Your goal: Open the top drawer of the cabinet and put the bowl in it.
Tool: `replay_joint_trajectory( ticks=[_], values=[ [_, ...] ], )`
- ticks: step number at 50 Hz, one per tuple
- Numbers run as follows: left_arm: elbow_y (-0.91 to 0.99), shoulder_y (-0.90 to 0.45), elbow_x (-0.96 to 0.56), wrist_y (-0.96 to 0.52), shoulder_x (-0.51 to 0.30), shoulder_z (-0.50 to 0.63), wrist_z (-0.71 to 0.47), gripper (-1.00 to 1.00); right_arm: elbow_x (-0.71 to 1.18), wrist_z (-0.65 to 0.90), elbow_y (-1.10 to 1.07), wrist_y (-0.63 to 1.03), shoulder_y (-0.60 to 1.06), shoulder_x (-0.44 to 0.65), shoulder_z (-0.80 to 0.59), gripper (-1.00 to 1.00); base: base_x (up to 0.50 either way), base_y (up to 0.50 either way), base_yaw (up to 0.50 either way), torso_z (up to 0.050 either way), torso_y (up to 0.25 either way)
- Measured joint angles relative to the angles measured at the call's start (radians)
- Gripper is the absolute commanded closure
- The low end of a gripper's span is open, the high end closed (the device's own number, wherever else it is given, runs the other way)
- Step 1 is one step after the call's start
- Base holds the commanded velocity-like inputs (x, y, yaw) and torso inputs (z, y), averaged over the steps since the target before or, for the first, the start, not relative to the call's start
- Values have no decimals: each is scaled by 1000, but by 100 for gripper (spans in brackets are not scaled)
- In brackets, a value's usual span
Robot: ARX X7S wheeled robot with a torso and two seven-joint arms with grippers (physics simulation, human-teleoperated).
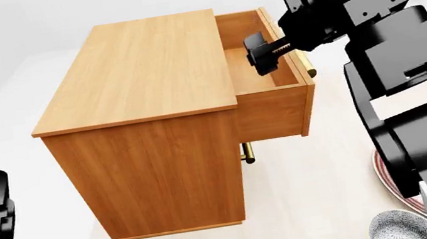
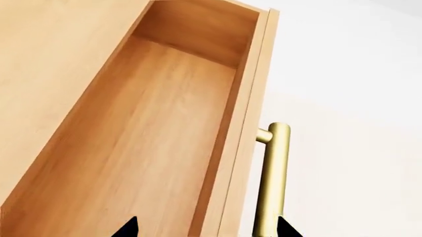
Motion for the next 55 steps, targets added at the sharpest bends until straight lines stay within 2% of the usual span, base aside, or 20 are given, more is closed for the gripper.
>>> replay_joint_trajectory(
  ticks=[55],
  values=[
    [0,2,0,9,6,3,3,-100,-28,84,298,-222,56,41,-114,-100,0,0,0,0,0]
  ],
)
